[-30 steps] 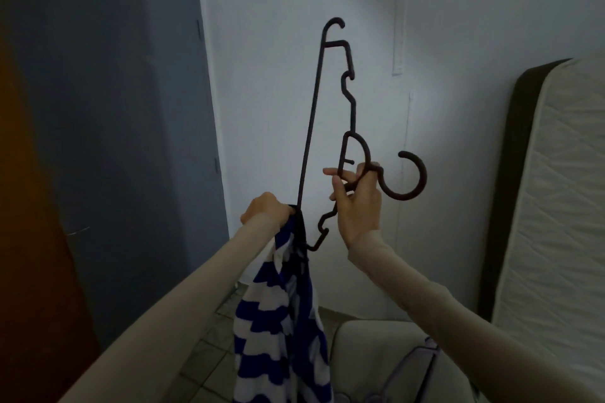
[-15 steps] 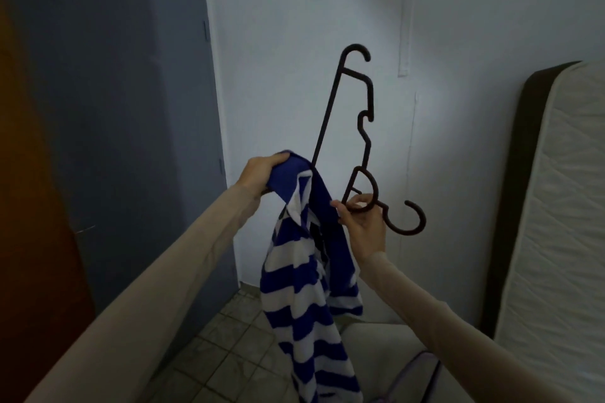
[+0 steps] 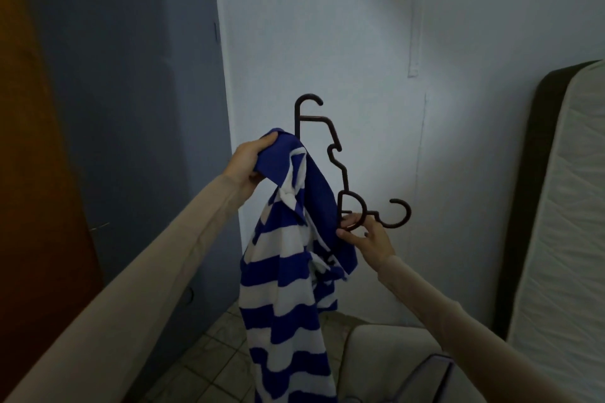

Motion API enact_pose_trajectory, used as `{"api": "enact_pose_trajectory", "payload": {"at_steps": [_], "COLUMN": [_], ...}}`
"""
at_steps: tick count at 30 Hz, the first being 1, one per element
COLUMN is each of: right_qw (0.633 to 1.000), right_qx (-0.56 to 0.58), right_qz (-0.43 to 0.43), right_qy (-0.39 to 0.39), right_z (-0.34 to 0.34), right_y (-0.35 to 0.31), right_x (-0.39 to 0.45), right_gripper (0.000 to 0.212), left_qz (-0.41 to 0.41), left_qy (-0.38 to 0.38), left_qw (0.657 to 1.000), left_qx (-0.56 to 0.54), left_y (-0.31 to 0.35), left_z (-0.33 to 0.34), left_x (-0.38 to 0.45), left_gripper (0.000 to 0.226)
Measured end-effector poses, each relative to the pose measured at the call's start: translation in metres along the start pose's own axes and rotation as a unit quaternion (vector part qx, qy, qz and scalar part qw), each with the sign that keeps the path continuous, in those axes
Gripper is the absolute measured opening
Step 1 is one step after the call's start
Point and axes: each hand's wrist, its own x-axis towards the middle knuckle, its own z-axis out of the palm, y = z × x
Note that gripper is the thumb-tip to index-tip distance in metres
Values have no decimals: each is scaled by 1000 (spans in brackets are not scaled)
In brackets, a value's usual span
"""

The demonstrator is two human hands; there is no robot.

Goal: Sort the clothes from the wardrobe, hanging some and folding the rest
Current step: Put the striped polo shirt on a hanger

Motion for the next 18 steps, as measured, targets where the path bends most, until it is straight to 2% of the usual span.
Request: {"api": "enact_pose_trajectory", "payload": {"at_steps": [4,8,11,15,18], "right_qw": [998,992,978,966,945], "right_qx": [-27,-100,-190,-237,-308], "right_qz": [24,17,3,-35,-89], "right_qy": [-50,-75,-91,-95,-58], "right_z": [3,-6,-15,-15,-15], "right_y": [3,3,7,8,10], "right_x": [-1,3,7,3,1], "right_gripper": [14,17,19,21,12], "left_qz": [10,39,66,96,120], "left_qy": [26,138,216,230,253], "left_qw": [1000,985,942,872,834], "left_qx": [15,97,248,422,476], "left_y": [2,4,-3,-14,-9], "left_z": [-4,-15,-29,-32,-29], "left_x": [-3,-1,0,-6,-8], "left_gripper": [18,36,30,24,27]}}
